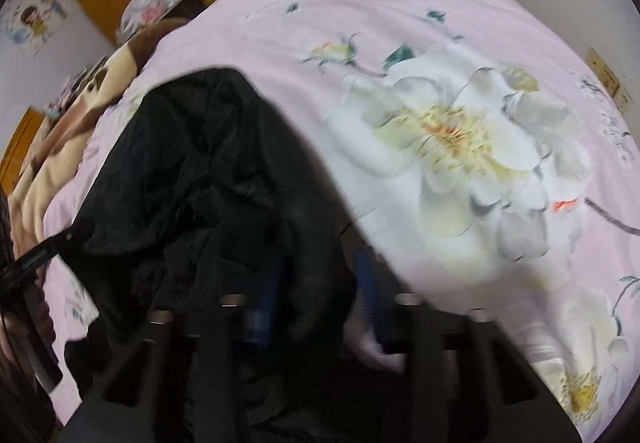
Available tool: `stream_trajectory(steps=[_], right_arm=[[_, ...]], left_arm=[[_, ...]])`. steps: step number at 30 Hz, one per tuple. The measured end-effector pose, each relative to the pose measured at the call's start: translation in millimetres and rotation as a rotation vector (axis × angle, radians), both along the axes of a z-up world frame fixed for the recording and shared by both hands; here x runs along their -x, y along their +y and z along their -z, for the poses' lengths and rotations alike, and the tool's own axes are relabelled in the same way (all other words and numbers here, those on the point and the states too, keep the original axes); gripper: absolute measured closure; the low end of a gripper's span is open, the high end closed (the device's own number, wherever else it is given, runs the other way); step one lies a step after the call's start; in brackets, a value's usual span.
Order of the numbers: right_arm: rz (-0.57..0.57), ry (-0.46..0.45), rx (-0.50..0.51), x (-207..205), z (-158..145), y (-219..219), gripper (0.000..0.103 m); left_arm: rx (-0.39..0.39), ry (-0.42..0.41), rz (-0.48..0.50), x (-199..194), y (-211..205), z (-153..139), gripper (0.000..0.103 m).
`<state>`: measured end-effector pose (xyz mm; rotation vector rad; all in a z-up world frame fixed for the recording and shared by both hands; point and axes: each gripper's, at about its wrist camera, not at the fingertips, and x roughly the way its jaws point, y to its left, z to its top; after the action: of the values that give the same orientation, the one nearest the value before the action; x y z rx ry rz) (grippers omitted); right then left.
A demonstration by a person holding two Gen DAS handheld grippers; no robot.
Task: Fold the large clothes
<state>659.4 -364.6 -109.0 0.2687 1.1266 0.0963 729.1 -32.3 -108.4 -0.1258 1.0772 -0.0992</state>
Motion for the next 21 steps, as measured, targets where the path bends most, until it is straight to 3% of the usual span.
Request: stream_trajectory(steps=[4, 11, 14, 19, 21], right_arm=[[-0.053, -0.016, 0.111, 9, -3, 15, 0.091], [-0.107, -0.137, 0.276, 48, -37, 37, 0.094], [-0.127, -0.214, 0.323, 77, -57, 44, 0.095], [-0.151, -0.306, 0.342, 125, -77, 54, 0.095], [-0.158, -0.333, 0.349, 151, -81, 55, 0.095]], left_arm=[[-0.093, -0.023, 0.033, 11, -12, -7, 0.091], [-0.140, -0.108, 0.032, 49, -14, -33, 0.095], [-0.196, -0.222, 0.069, 86, -19, -53, 0.095], [-0.117, -0.273, 0.038, 137, -4, -68, 0.095], [-0.123, -0.293, 0.033, 155, 3, -69, 0.095]])
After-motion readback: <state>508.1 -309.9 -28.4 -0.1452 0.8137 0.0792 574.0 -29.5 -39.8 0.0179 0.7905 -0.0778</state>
